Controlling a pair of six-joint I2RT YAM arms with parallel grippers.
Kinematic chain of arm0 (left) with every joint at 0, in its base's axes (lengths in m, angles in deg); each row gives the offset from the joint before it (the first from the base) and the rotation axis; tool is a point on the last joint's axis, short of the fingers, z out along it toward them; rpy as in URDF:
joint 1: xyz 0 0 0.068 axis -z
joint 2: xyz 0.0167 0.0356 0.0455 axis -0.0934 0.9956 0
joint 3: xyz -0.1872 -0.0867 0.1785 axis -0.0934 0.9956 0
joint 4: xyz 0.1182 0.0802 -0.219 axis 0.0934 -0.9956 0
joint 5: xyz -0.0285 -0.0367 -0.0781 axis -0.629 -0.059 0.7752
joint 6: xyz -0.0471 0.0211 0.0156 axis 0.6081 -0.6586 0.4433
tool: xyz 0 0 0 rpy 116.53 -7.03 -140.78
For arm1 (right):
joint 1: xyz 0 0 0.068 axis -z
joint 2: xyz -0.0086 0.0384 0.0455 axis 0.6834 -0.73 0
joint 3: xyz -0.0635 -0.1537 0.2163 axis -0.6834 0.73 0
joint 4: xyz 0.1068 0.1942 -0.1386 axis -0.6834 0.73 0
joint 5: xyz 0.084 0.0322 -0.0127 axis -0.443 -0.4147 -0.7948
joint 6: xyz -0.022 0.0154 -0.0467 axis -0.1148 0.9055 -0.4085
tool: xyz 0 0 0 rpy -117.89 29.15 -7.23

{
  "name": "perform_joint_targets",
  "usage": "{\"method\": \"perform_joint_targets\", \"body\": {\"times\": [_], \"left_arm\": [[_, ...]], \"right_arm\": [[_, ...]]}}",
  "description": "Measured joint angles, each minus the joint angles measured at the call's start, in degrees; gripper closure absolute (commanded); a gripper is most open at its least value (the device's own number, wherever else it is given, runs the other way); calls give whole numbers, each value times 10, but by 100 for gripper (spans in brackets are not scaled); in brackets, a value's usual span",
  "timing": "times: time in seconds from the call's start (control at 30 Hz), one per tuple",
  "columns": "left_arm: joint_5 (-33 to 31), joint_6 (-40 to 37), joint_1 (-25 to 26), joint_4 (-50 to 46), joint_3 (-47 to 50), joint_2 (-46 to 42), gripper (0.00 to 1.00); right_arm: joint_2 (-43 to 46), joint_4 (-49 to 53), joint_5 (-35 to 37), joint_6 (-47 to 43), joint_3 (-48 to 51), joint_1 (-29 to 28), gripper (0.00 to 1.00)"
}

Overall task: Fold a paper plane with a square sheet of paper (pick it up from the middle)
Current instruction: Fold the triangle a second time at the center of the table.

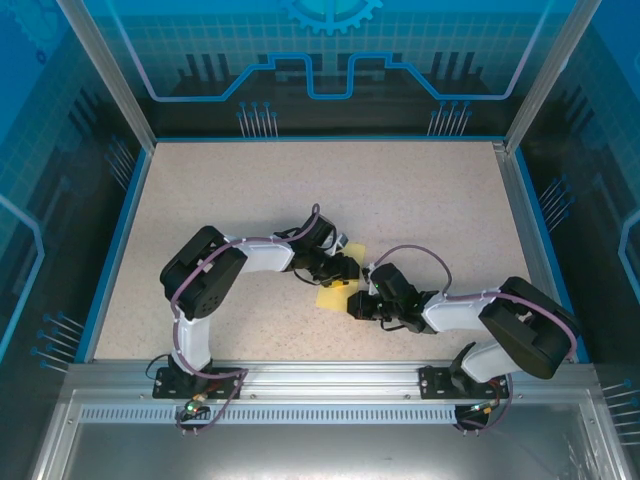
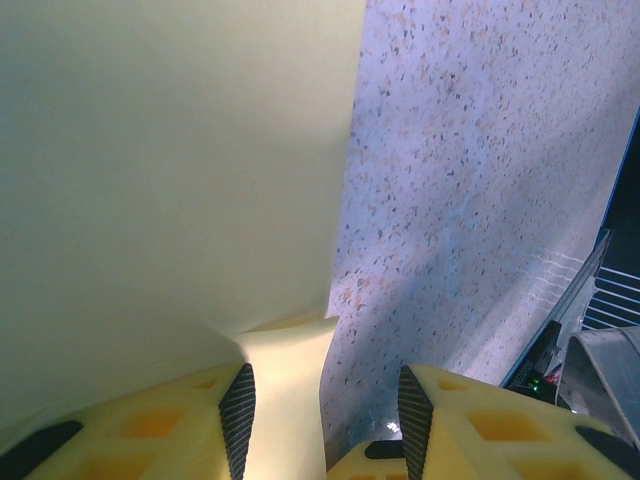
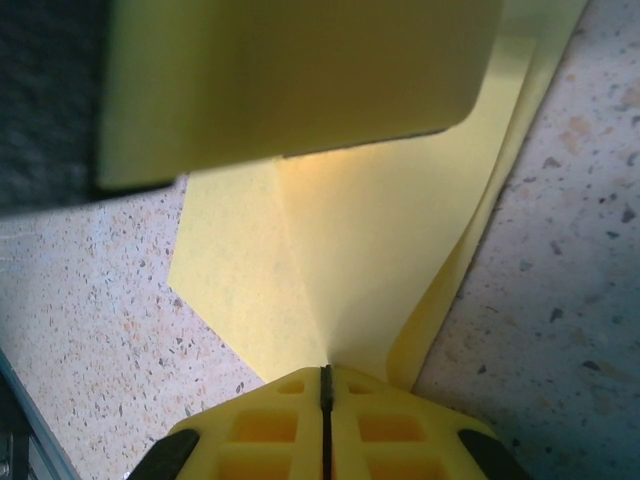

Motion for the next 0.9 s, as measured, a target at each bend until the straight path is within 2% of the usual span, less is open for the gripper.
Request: {"method": "perform_joint_targets", "body": {"times": [0.53, 0.9], "left_arm": [[-8, -12, -1, -28, -29, 3, 54], [-20, -37, -25, -71, -66, -11, 54]], "right_arm": [[-6, 63, 7, -15, -34, -4, 94], [-11, 73, 13, -20, -43, -8, 94]]}}
